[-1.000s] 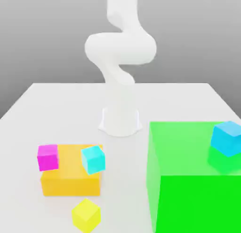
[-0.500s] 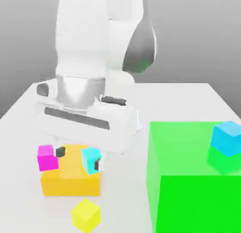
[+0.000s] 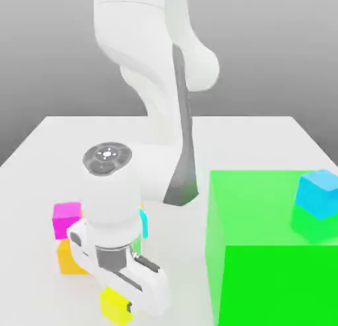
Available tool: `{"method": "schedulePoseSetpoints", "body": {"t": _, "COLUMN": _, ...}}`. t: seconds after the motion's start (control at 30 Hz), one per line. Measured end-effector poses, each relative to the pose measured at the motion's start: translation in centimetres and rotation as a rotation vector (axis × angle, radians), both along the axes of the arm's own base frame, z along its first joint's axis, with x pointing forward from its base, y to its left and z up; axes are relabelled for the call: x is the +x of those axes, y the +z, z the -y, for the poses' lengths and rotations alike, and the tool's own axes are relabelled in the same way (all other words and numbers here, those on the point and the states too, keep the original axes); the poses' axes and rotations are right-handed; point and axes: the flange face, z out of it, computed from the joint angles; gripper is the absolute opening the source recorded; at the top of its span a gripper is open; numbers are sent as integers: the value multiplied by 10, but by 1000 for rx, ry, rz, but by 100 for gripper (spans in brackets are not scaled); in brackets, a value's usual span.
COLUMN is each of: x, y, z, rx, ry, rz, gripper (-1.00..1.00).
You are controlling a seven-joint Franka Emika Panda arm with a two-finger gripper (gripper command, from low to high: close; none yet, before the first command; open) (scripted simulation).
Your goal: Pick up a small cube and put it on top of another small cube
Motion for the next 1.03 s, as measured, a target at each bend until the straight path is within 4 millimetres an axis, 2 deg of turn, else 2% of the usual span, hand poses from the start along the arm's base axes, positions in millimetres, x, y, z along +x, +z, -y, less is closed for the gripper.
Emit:
{"method": "schedulePoseSetpoints", "body": {"t": 0.03, "x": 0, "y": -5, "z": 0, "rx": 0, "ry": 0, "rz": -1, "gripper": -100}}
{"method": "schedulePoseSetpoints", "body": {"t": 0.07, "x": 0, "y": -1, "z": 0, "rx": 0, "ry": 0, "rz": -1, "gripper": -100}}
{"method": "schedulePoseSetpoints", "body": {"t": 0.23, "x": -1, "y": 53, "z": 1, "rx": -1, "ry": -3, "rz": -1, "gripper": -100}}
{"method": "schedulePoseSetpoints", "body": {"t": 0.27, "x": -5, "y": 64, "z": 9, "rx": -6, "ry": -24, "rz": -3, "gripper": -100}}
{"method": "schedulePoseSetpoints", "body": {"t": 0.37, "x": -26, "y": 92, "z": 39, "rx": -25, "ry": -118, "rz": -8, "gripper": -100}}
{"method": "schedulePoseSetpoints", "body": {"t": 0.5, "x": -66, "y": 127, "z": 88, "rx": -35, "ry": -287, "rz": -12, "gripper": -100}}
{"method": "schedulePoseSetpoints", "body": {"t": 0.73, "x": -133, "y": 177, "z": 120, "rx": -8, "ry": -498, "rz": -3, "gripper": -100}}
{"method": "schedulePoseSetpoints", "body": {"t": 0.8, "x": -143, "y": 169, "z": 124, "rx": 0, "ry": -529, "rz": -1, "gripper": -100}}
{"method": "schedulePoseSetpoints", "body": {"t": 0.9, "x": -145, "y": 136, "z": 125, "rx": 2, "ry": -538, "rz": 0, "gripper": -100}}
{"method": "schedulePoseSetpoints", "body": {"t": 0.93, "x": -146, "y": 125, "z": 125, "rx": 2, "ry": -539, "rz": 0, "gripper": 100}}
{"method": "schedulePoseSetpoints", "body": {"t": 1.03, "x": -146, "y": 125, "z": 125, "rx": 2, "ry": -539, "rz": 0, "gripper": 100}}
